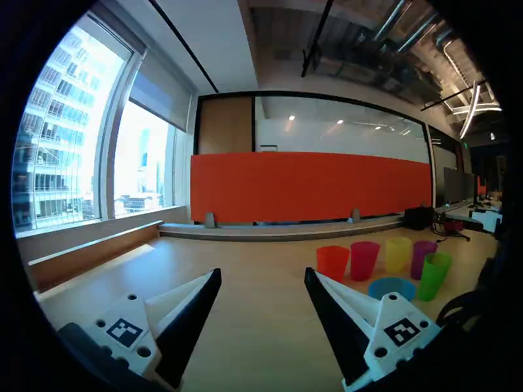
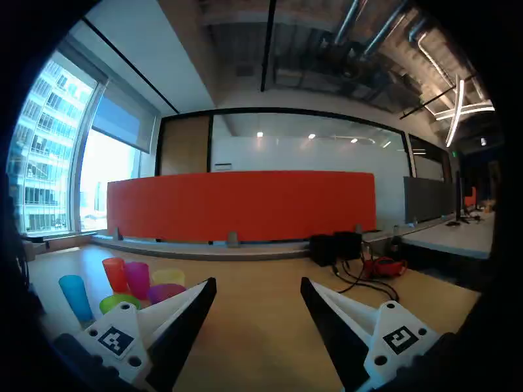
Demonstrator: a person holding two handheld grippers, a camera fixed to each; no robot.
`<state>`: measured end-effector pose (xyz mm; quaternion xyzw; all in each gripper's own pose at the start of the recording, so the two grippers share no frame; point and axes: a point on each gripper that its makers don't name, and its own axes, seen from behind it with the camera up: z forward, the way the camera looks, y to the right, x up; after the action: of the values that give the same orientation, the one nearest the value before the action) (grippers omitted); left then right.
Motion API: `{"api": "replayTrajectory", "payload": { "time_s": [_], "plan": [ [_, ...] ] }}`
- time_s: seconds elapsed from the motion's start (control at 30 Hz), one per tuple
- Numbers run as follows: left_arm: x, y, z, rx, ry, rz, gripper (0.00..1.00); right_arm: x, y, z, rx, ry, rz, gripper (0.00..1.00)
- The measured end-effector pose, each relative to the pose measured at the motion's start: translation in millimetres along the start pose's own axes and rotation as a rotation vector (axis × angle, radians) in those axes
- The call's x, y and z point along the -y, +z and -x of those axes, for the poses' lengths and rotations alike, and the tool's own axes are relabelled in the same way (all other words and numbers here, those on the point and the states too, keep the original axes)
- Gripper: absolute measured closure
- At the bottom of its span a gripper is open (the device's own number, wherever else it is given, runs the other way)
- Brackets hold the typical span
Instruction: Pour water
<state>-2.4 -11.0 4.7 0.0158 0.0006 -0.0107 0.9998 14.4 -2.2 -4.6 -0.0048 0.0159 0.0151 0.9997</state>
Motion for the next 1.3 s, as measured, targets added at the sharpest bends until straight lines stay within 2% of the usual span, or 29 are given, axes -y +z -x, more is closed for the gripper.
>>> {"api": "replayTrajectory", "payload": {
  "time_s": [0.3, 0.5, 1.3],
  "plan": [
    [0.2, -0.2, 0, 0.000, 0.000, 0.000, 0.06, -6, 3.0, 12, 0.033, -0.004, 0.013, 0.00],
    [-0.1, -0.1, 1, 0.000, 0.000, 0.000, 0.06, -4, 3.1, 13, 0.034, -0.027, 0.015, 0.00],
    [0.9, -0.5, 0, 0.000, 0.000, 0.000, 0.06, -2, 1.8, 15, 0.035, -0.026, 0.009, 0.00]
  ]
}}
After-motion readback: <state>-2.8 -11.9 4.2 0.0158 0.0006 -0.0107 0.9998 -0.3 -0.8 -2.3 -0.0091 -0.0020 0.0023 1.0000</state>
